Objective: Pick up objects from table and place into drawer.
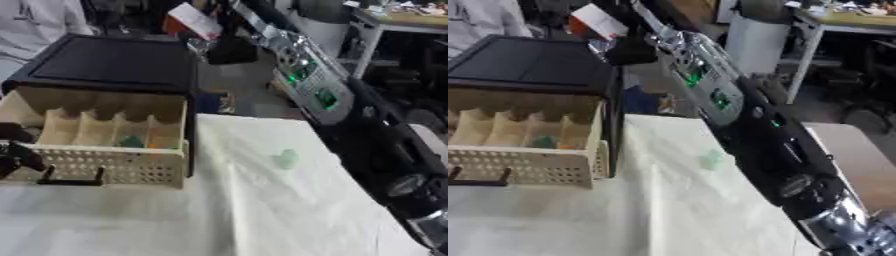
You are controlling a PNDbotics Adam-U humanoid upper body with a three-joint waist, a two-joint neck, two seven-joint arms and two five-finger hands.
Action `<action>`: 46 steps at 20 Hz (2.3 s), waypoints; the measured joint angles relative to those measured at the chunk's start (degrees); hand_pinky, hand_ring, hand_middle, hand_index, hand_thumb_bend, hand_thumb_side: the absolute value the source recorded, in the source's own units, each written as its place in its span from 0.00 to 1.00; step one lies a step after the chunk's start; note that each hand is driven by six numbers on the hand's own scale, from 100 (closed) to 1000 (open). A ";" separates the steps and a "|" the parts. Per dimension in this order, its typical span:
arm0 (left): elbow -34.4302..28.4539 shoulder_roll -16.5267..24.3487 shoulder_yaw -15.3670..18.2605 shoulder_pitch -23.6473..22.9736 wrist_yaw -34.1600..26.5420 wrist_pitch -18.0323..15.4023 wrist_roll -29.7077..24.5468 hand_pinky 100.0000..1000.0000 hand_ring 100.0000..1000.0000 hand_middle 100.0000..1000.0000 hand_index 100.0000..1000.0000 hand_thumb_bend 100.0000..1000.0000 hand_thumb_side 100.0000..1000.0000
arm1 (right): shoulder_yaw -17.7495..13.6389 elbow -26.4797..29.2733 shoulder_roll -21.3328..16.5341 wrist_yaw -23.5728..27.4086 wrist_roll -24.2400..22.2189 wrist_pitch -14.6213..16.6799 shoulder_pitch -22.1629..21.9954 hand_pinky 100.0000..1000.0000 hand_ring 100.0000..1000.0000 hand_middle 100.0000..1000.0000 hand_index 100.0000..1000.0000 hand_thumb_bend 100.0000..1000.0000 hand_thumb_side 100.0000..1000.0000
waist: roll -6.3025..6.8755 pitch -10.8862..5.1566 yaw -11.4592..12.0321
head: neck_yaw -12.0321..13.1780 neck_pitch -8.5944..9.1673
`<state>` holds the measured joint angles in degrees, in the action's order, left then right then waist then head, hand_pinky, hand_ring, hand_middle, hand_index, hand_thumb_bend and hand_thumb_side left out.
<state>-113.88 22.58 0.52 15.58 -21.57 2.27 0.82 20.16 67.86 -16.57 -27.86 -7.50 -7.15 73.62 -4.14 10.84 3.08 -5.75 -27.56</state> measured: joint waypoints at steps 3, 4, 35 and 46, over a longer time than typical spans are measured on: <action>0.00 -0.02 -0.02 0.10 -0.09 0.05 -0.05 0.47 0.46 0.53 0.65 0.03 1.00 | 0.29 -0.71 1.93 -0.01 -0.79 0.82 0.58 0.50 0.44 0.19 0.54 0.04 0.45 | 0.07 -0.07 0.13 | -0.44 0.00; 0.00 -0.03 -0.03 0.13 -0.12 0.10 -0.10 0.47 0.46 0.53 0.65 0.03 1.00 | 0.45 -0.88 2.68 -0.03 -1.06 1.12 0.70 0.50 0.44 0.19 0.54 0.04 0.45 | 0.09 -0.12 0.20 | -0.54 0.00; 0.00 -1.04 -0.70 0.31 0.24 0.76 -0.83 0.47 0.45 0.52 0.65 0.03 1.00 | 5.28 -3.86 11.44 -6.99 -5.08 6.94 0.24 0.51 0.46 0.20 0.54 0.00 0.47 | 0.31 0.05 0.90 | -1.76 -1.14; 0.00 -1.54 -0.73 0.14 1.08 0.94 -1.20 0.46 0.45 0.52 0.65 0.02 1.00 | 5.22 -7.27 11.43 -9.73 -4.98 8.71 -0.49 0.53 0.49 0.29 0.62 0.13 0.48 | 0.28 0.75 0.99 | -1.94 -1.15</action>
<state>-113.88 21.04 -0.21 15.71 -20.49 3.20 -0.38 25.38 60.58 -5.14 -37.59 -12.48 1.56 73.14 -3.85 11.59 4.07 -7.69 -28.71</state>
